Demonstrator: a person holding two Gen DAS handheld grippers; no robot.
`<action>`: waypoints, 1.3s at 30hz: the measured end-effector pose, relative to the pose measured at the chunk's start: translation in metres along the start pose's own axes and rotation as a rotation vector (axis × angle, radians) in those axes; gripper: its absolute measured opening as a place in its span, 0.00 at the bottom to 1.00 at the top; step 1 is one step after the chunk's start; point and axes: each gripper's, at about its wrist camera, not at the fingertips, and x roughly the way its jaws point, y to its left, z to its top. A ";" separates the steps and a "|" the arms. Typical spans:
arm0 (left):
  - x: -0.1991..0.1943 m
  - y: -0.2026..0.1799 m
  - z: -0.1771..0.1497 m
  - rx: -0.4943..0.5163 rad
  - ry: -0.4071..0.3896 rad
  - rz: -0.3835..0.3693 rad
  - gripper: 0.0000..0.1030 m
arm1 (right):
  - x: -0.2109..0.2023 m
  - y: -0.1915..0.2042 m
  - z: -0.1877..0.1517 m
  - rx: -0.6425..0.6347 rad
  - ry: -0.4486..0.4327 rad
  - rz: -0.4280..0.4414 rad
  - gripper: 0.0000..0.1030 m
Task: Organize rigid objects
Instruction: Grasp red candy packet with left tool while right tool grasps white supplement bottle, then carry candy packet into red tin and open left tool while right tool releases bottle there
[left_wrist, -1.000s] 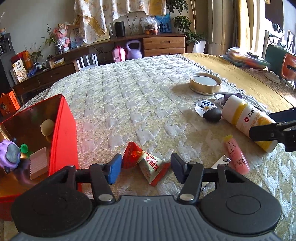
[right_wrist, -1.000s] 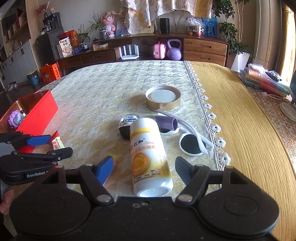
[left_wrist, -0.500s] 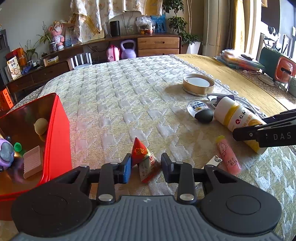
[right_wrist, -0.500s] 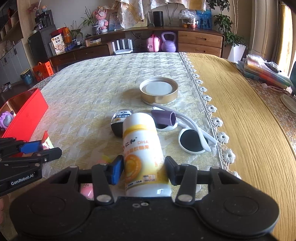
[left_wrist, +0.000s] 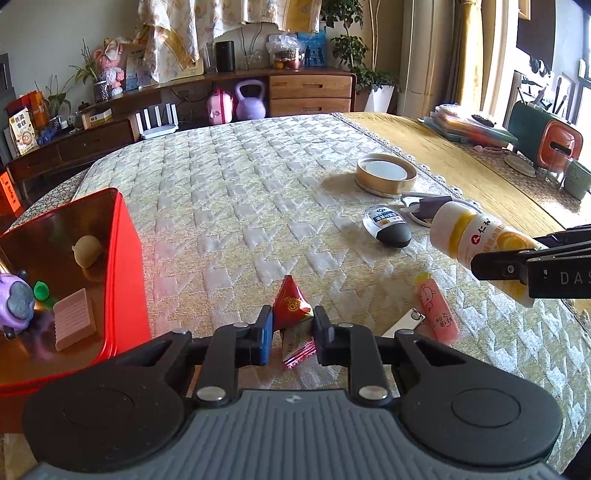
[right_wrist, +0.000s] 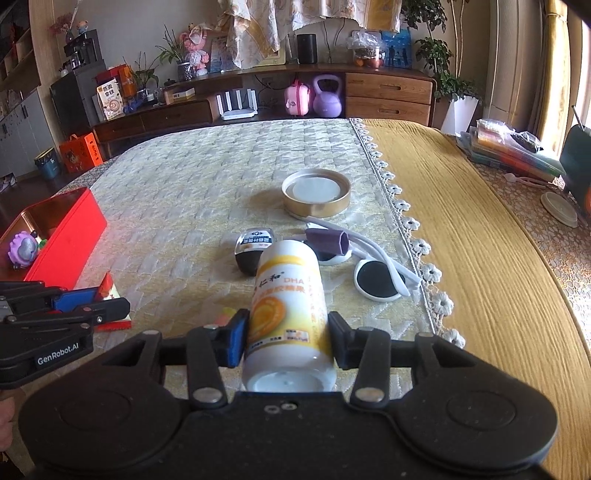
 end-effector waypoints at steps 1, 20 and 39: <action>-0.003 0.000 0.000 0.000 -0.003 -0.005 0.21 | -0.003 0.001 0.000 -0.001 -0.005 0.003 0.43; -0.076 0.028 0.015 -0.055 -0.015 -0.049 0.21 | -0.059 0.071 0.019 -0.074 -0.075 0.124 0.43; -0.112 0.152 0.007 -0.188 -0.043 0.120 0.21 | -0.031 0.179 0.047 -0.215 -0.085 0.242 0.43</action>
